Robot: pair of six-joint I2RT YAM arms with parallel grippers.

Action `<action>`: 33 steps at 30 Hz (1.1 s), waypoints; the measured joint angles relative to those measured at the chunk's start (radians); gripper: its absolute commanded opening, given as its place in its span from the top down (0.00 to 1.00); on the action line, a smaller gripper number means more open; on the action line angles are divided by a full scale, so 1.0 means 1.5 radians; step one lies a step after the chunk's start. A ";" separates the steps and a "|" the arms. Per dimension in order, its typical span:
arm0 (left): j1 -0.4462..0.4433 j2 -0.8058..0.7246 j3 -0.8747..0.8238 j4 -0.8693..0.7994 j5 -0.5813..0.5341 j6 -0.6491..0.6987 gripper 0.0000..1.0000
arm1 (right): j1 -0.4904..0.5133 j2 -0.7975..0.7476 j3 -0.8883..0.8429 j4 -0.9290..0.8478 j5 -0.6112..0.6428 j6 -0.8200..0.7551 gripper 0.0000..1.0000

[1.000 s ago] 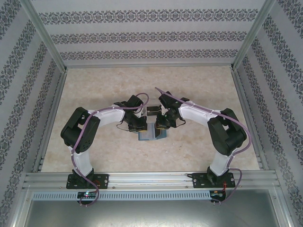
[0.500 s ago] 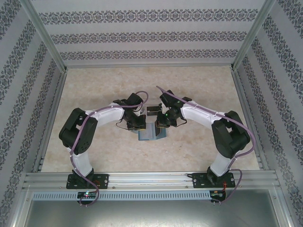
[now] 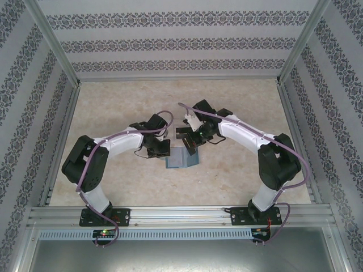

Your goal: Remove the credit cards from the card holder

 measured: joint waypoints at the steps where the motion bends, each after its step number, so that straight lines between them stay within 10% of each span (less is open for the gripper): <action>1: 0.001 -0.004 -0.005 0.000 -0.002 0.000 0.99 | 0.000 0.003 0.017 -0.017 0.005 -0.039 1.00; 16: 0.026 -0.107 -0.124 0.046 -0.020 -0.018 0.89 | 0.006 0.146 0.279 -0.210 0.136 -0.528 1.00; 33: 0.061 -0.212 -0.212 0.065 -0.049 -0.033 0.85 | 0.006 0.357 0.581 -0.361 0.186 -0.674 1.00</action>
